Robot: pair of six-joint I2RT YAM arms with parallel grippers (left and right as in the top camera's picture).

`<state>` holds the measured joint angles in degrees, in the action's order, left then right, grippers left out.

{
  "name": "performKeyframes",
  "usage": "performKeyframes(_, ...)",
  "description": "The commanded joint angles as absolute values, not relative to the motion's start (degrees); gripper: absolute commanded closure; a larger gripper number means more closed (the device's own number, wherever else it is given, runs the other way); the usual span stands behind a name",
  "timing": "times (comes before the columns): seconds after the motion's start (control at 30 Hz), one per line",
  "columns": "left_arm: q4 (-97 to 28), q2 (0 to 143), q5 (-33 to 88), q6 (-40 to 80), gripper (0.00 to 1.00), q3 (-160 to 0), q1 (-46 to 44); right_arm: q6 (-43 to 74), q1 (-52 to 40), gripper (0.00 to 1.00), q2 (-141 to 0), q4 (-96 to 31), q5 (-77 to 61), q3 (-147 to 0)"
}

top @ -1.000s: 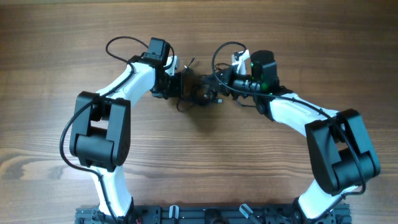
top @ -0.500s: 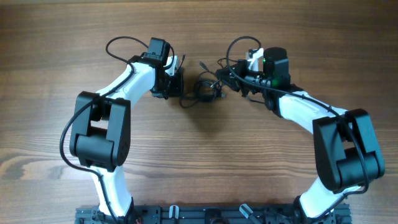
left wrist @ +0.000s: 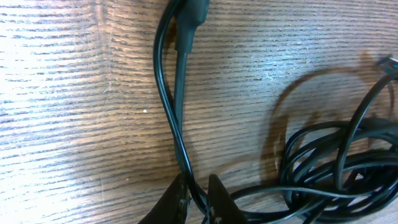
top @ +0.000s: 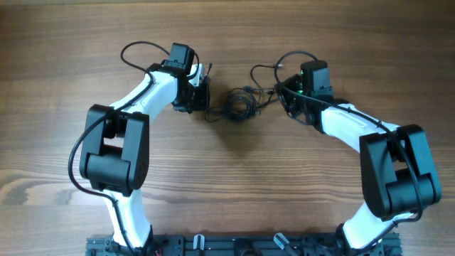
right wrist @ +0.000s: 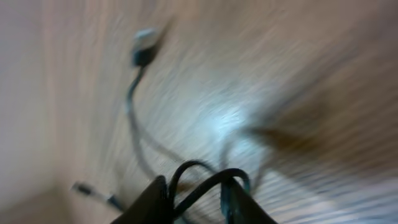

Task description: Untangle cables

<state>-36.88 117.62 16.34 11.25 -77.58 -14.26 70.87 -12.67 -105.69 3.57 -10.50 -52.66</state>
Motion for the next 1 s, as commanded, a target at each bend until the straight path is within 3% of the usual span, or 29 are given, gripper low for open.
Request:
performKeyframes(0.0, -36.9, 116.0, 15.3, 11.4, 0.88, -77.6, -14.3, 71.1, -12.3, 0.63, -104.4, 0.0, 3.5, -52.9)
performKeyframes(0.3, -36.9, 116.0, 15.3, 11.4, 0.86, -77.6, -14.3, 69.9, -12.4, 0.47, -104.4, -10.0, 13.8, -52.9)
performKeyframes(0.37, -36.9, 116.0, 15.3, 11.4, 0.86, -77.6, -14.3, 59.3, -12.3, 0.45, -104.4, -9.3, 7.4, -52.9)
performKeyframes(0.43, -36.9, 116.0, 15.3, 11.4, 0.85, -77.6, -14.3, 41.5, -12.3, 0.51, -103.7, -4.7, -7.4, -53.1)
performKeyframes(0.47, -36.9, 116.0, 15.3, 11.4, 0.85, -77.6, -14.3, 35.0, -12.3, 0.59, -102.7, -1.4, -16.6, -53.6)
performKeyframes(0.53, -36.9, 116.0, 15.3, 11.4, 0.85, -77.6, -14.3, 31.6, -12.4, 0.63, -100.8, 3.5, -27.1, -54.8)
performKeyframes(0.67, -36.7, 116.0, 15.3, 11.4, 0.84, -77.6, -14.4, 31.7, -13.3, 0.89, -98.9, 14.2, -38.7, -55.7)
performKeyframes(0.7, -36.7, 116.0, 15.3, 11.4, 0.84, -77.6, -14.4, 31.5, -14.0, 0.96, -99.1, 14.4, -38.3, -55.7)
performKeyframes(0.97, -36.7, 116.0, 15.3, 11.4, 0.84, -77.6, -14.4, 26.9, -20.8, 0.96, -106.6, 14.8, -21.6, -55.4)
